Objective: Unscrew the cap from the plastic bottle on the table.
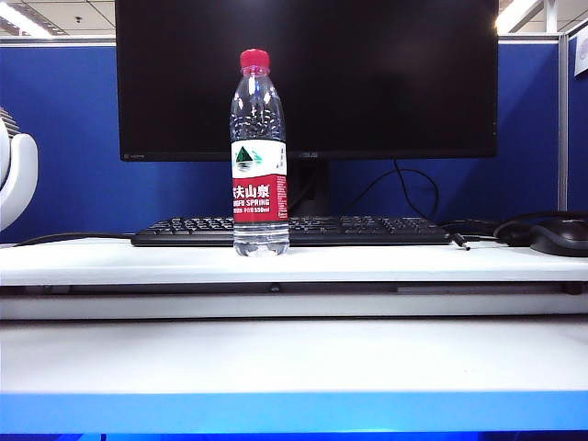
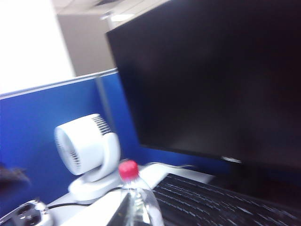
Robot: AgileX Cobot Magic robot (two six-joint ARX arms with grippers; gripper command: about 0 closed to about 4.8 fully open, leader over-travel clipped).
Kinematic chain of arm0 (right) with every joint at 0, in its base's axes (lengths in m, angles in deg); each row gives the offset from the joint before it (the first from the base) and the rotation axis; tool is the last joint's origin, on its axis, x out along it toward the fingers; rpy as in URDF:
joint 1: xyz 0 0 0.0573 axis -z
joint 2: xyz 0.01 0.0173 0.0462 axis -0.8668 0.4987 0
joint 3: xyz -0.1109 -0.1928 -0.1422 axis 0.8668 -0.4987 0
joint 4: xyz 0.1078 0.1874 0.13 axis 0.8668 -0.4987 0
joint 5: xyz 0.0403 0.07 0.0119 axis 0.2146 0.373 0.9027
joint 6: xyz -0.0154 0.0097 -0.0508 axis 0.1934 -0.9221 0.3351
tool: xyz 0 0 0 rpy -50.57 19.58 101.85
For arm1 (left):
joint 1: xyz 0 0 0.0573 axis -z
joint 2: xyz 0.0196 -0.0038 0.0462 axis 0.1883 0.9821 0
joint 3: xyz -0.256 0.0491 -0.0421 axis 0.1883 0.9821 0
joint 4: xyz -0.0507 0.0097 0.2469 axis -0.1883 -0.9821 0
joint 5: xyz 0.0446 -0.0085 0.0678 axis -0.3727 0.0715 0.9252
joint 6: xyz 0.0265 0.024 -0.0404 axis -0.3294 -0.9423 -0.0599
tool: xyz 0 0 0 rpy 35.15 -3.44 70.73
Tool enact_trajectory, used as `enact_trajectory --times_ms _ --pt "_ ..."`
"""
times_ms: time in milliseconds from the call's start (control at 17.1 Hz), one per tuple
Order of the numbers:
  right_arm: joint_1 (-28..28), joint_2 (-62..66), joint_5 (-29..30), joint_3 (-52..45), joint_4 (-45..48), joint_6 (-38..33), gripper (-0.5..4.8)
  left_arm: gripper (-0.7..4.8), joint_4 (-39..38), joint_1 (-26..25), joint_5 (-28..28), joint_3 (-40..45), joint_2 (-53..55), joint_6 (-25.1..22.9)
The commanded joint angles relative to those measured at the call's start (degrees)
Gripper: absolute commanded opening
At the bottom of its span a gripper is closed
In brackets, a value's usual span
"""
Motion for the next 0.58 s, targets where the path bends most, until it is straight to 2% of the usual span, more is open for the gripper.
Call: enact_trajectory --times_ms 58,117,175,233,292,350,408,467,583 --pt "-4.0 12.2 -0.7 6.0 5.5 3.7 0.01 -0.01 6.2 4.6 -0.7 -0.3 12.7 -15.1" --pt "-6.2 15.8 -0.5 8.2 5.1 4.4 0.2 0.12 7.1 5.6 -0.6 -0.3 16.3 -18.2" --pt "-7.6 19.2 -0.5 9.9 5.2 5.3 0.57 0.79 9.2 5.8 -0.1 -0.3 19.8 -19.4" --pt "-7.7 21.3 -0.2 10.9 5.1 6.1 0.59 1.35 11.3 5.8 0.3 -0.3 22.4 -19.2" --pt "-8.4 23.1 -0.3 11.5 5.2 7.2 0.59 1.62 13.7 5.8 0.3 -0.3 25.0 -18.5" --pt "-8.9 24.0 -0.7 11.6 5.2 8.5 0.59 1.62 14.4 5.8 1.0 -0.3 26.3 -18.9" --pt "-8.9 24.6 -1.0 11.6 5.1 9.4 0.59 1.77 15.3 5.8 2.2 -0.3 27.2 -20.8" --pt "-8.9 25.6 -0.8 11.6 5.1 10.8 0.78 2.47 19.9 5.8 1.7 -0.3 29.2 -20.9" --pt "-8.9 26.8 -0.7 11.6 3.8 12.0 1.57 3.25 24.8 5.8 3.1 -0.3 31.3 -20.8"
